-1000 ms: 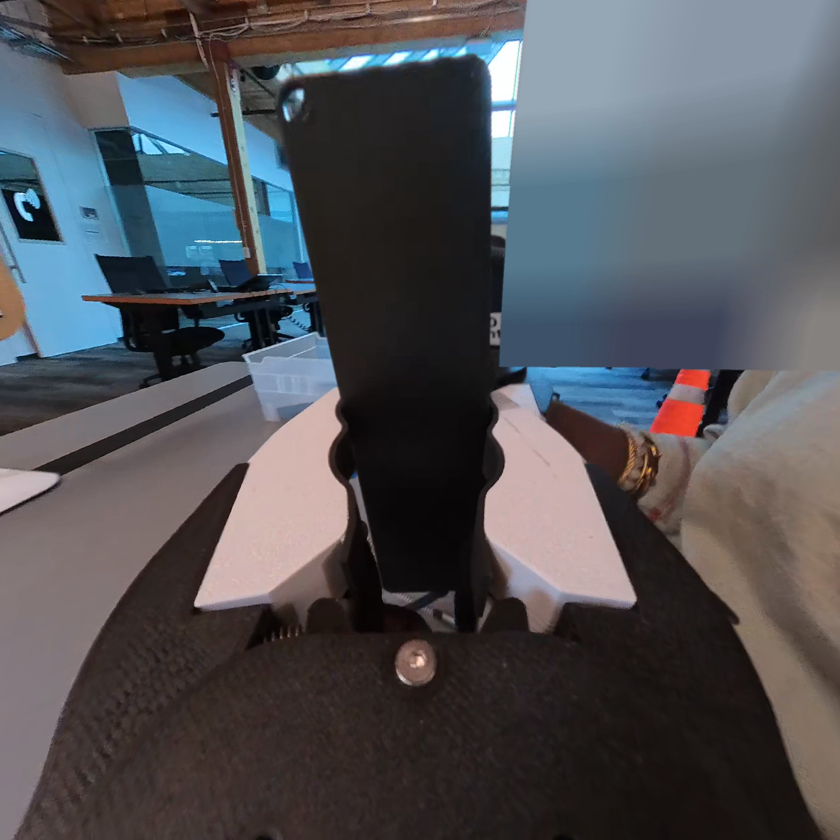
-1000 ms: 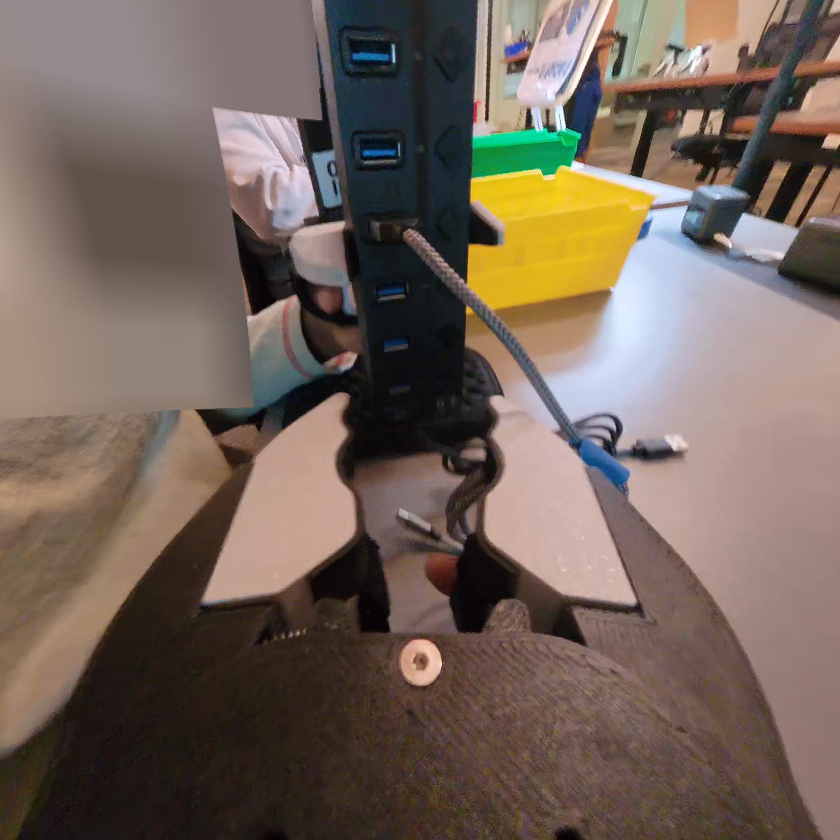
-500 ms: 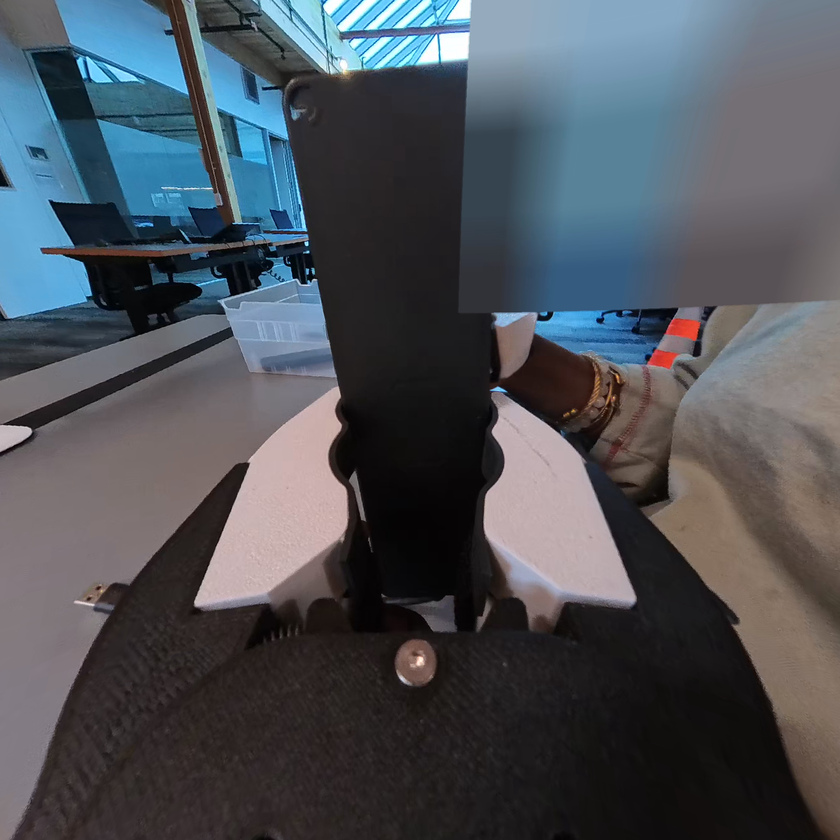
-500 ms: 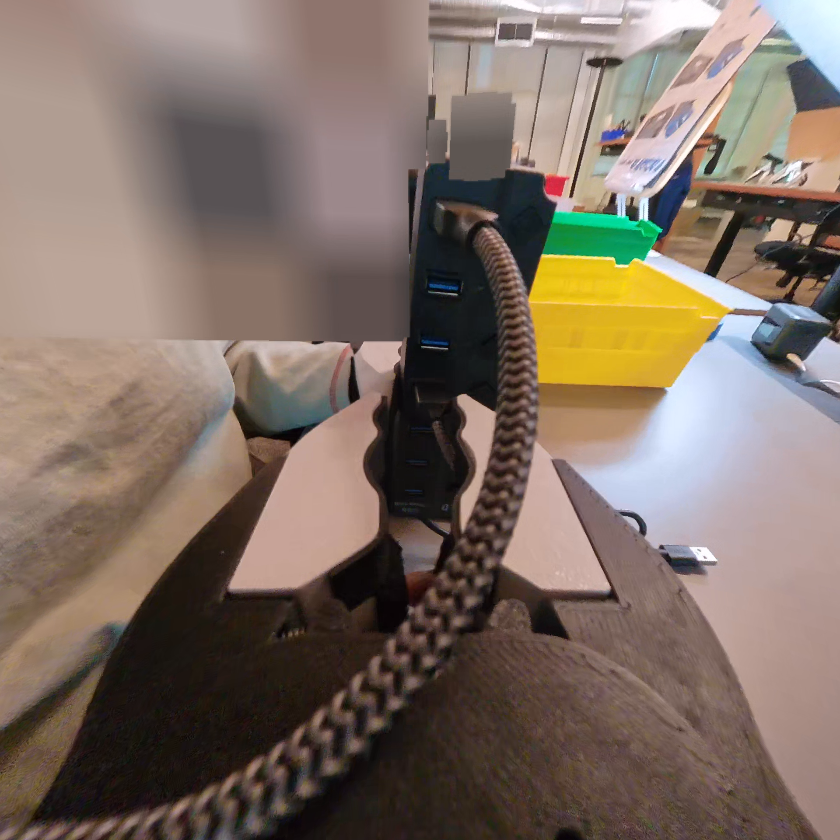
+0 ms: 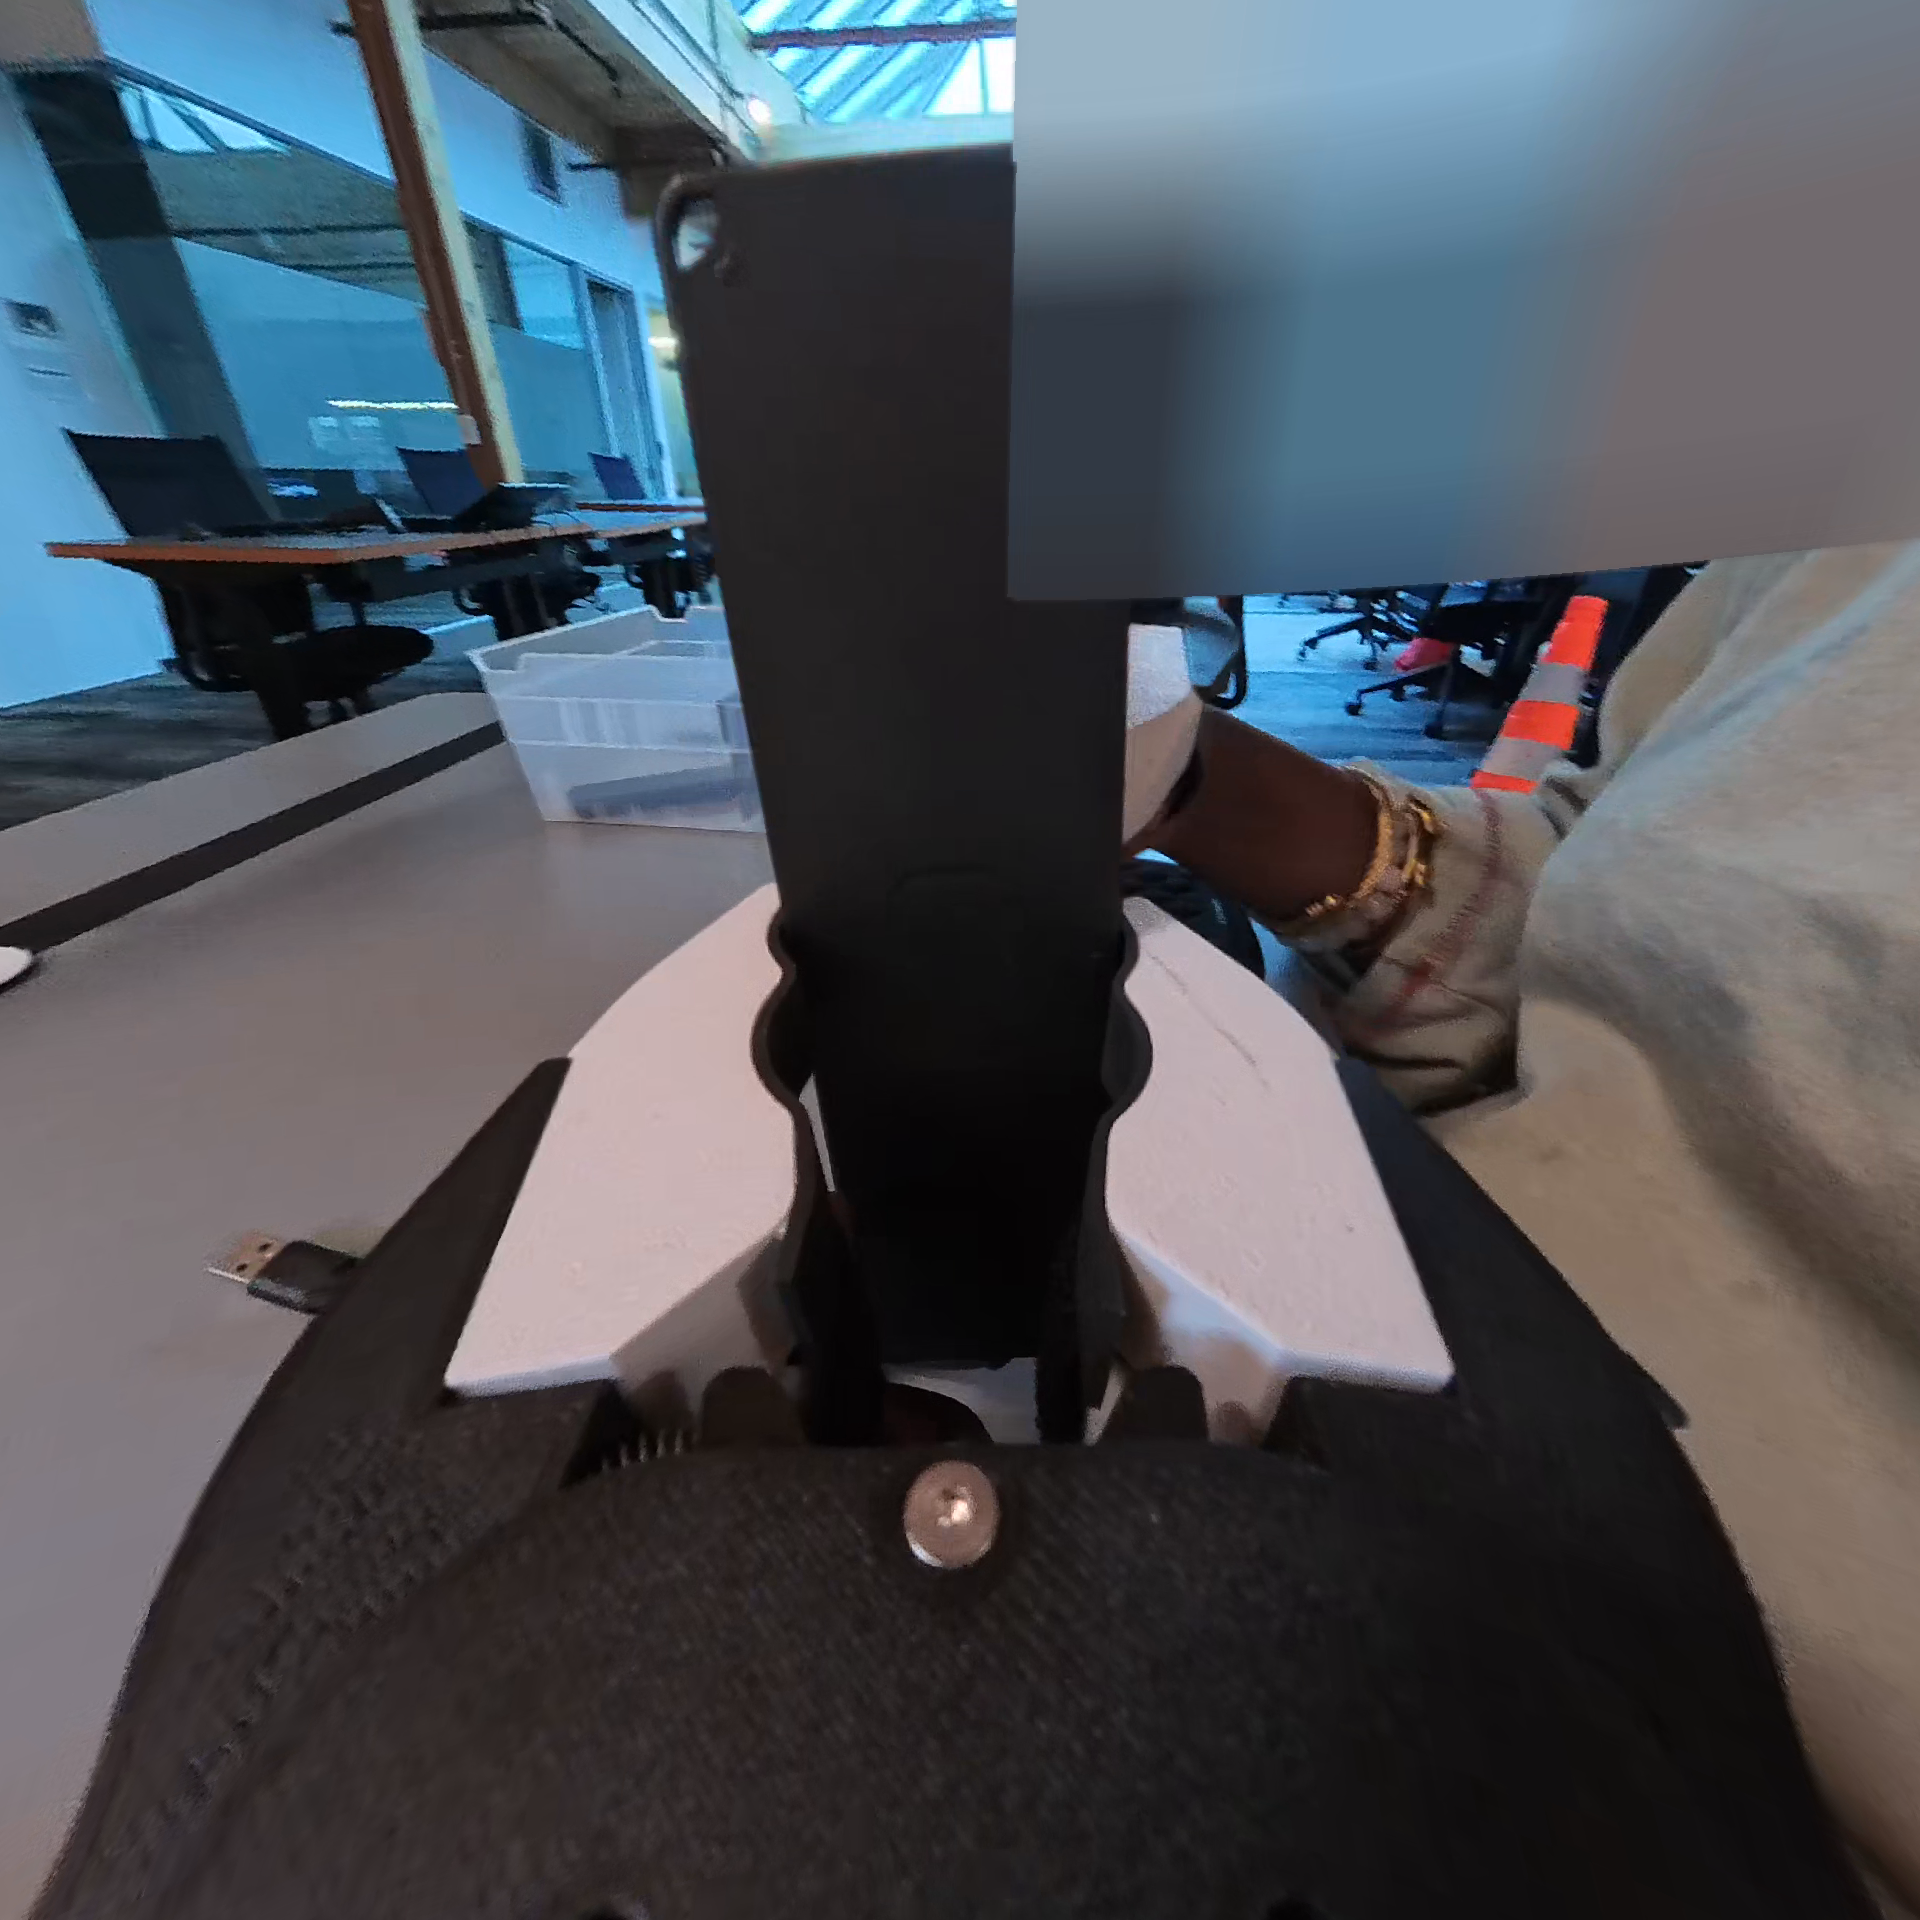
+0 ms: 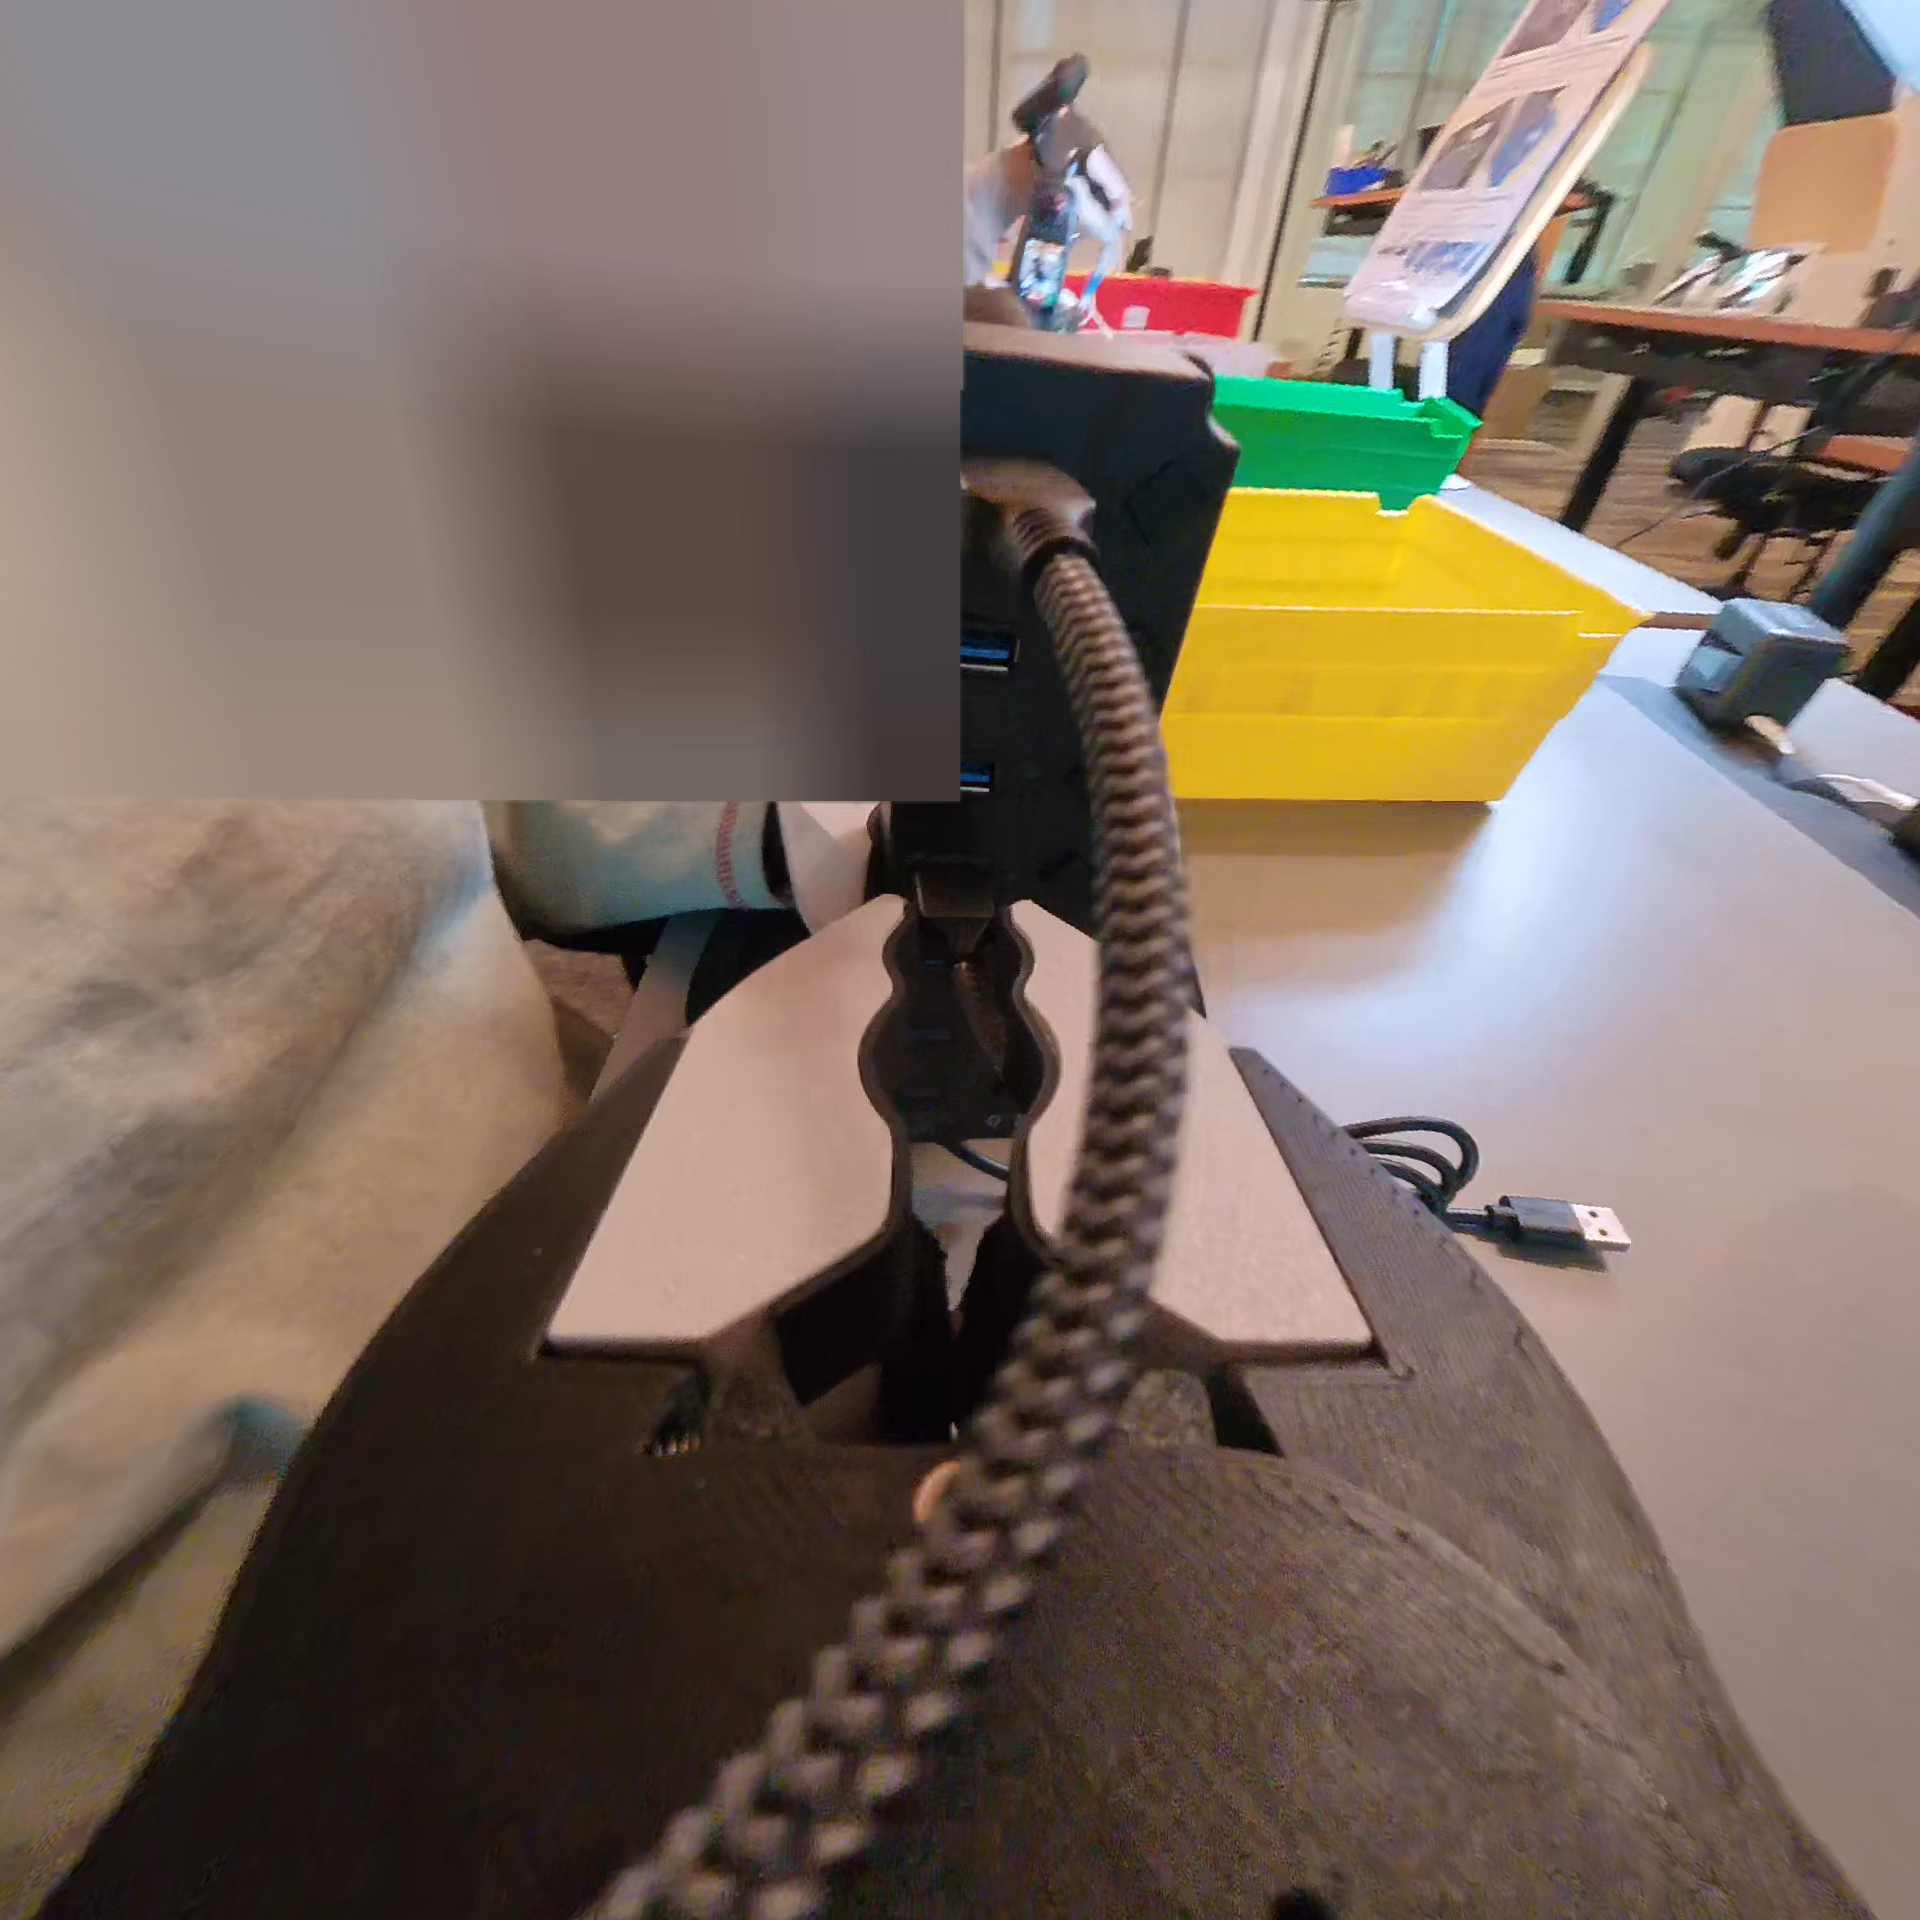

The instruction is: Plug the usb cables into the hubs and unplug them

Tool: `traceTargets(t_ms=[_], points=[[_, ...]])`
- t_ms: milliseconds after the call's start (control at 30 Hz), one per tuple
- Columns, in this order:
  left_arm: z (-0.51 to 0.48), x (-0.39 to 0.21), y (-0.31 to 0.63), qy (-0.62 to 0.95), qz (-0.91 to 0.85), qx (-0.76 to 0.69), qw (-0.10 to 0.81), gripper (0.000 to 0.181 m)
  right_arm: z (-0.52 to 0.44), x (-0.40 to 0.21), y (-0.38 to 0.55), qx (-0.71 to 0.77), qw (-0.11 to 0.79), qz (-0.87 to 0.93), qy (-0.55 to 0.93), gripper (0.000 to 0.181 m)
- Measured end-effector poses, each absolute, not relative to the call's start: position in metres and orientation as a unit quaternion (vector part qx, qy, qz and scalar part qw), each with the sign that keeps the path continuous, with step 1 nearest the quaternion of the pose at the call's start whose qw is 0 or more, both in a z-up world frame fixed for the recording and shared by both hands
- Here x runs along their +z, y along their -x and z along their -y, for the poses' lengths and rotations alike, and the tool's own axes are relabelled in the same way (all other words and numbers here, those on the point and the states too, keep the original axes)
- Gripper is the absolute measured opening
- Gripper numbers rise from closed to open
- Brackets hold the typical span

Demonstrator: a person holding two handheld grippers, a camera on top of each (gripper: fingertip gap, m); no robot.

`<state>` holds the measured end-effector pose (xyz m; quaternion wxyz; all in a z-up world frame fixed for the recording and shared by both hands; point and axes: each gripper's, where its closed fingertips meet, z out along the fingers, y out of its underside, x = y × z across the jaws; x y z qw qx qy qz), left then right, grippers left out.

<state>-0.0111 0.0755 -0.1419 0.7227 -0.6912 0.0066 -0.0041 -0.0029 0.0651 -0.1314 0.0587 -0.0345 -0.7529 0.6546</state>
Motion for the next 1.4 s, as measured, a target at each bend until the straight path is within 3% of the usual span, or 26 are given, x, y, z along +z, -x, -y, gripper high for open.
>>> traceTargets(t_ms=[133,333,467,867,1400], points=[[-0.075,-0.142,0.01,0.692,-0.012,-0.012,0.722,0.054,-0.065,-0.132,0.003,0.656,0.035,0.753,0.024,0.014],[-0.052,-0.127,0.028,0.639,0.049,-0.011,0.768,0.054,-0.12,-0.104,0.012,0.709,0.086,0.692,0.104,0.013],[-0.068,-0.14,0.013,0.687,-0.002,-0.008,0.727,0.054,-0.164,-0.084,0.022,0.677,0.171,0.701,0.142,0.013],[-0.061,-0.133,0.015,0.664,0.007,-0.009,0.748,0.054,-0.332,0.051,0.036,0.605,0.494,0.58,0.231,0.014],[-0.062,-0.134,0.012,0.668,-0.003,-0.004,0.744,0.054,-0.421,0.065,0.038,0.538,0.607,0.507,0.291,0.013]])
